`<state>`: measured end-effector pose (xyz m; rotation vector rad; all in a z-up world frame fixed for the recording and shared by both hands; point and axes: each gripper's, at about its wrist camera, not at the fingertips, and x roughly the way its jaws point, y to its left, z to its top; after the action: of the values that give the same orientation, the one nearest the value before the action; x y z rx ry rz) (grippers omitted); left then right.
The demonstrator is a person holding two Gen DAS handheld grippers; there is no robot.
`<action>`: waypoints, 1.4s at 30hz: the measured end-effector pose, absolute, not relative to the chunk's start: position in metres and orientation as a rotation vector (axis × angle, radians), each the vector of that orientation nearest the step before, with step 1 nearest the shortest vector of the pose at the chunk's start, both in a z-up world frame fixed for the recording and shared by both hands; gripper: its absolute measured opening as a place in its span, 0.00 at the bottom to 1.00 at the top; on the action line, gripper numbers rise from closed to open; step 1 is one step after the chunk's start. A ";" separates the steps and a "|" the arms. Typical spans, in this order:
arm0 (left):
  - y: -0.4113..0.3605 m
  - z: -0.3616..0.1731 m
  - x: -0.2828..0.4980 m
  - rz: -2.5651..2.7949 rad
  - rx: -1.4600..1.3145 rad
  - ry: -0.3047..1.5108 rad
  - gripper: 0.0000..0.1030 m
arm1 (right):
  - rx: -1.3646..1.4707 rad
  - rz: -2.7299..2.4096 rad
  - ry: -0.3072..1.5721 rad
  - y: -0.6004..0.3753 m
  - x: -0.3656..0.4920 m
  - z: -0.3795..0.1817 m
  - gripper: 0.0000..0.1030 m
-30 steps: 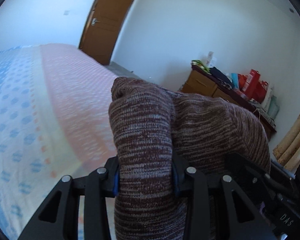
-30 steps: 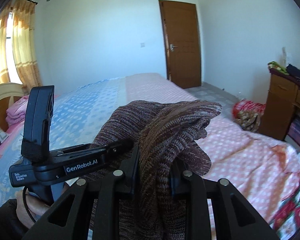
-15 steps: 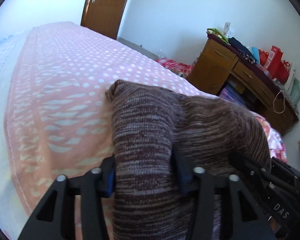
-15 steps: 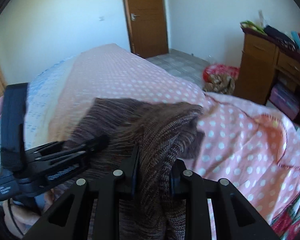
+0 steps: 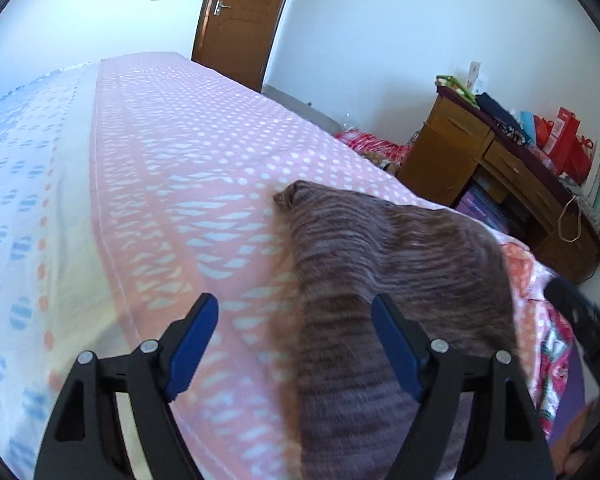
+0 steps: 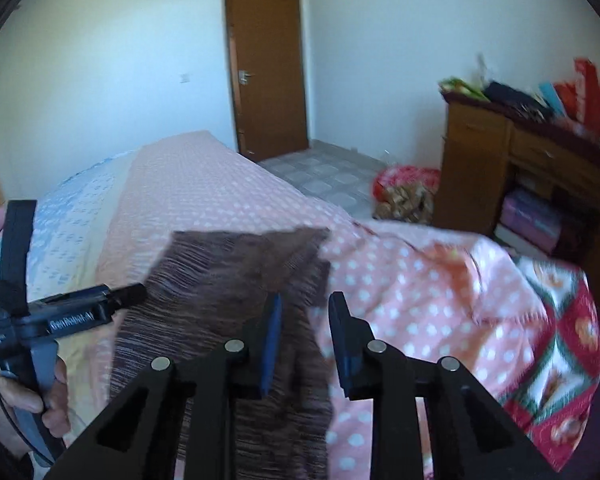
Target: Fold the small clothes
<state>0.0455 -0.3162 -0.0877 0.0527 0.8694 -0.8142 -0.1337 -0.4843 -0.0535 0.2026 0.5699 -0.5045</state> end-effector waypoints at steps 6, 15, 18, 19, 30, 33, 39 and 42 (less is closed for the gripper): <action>-0.331 -0.096 0.023 -0.824 0.164 0.879 0.79 | 0.221 -0.417 0.667 -0.505 -0.065 -0.070 0.25; -0.336 -0.103 0.011 -0.813 0.223 0.877 0.86 | 0.332 -0.486 0.739 -0.526 -0.076 -0.106 0.25; -0.322 -0.102 0.011 -0.888 0.168 0.902 0.86 | 0.379 -0.436 0.689 -0.511 -0.110 -0.091 0.33; -0.316 -0.105 0.012 -0.916 0.133 0.924 0.86 | 0.400 -0.430 0.665 -0.506 -0.128 -0.087 0.49; -0.301 -0.139 -0.001 -1.115 -0.145 1.140 0.69 | 0.471 -0.397 0.804 -0.468 -0.187 -0.131 0.63; -0.305 -0.133 -0.009 -1.103 -0.082 1.094 0.48 | 0.446 -0.362 0.843 -0.463 -0.172 -0.128 0.24; -0.296 -0.099 -0.008 -1.111 -0.086 1.078 0.23 | 0.611 -0.282 0.809 -0.473 -0.184 -0.104 0.19; -0.292 -0.088 -0.018 -1.120 -0.051 1.055 0.23 | 0.644 -0.251 0.823 -0.472 -0.193 -0.094 0.18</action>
<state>-0.0176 -0.2921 -0.0876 -0.0510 1.0551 -1.1205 -0.1931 -0.4724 -0.0938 0.6443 0.8232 -0.2506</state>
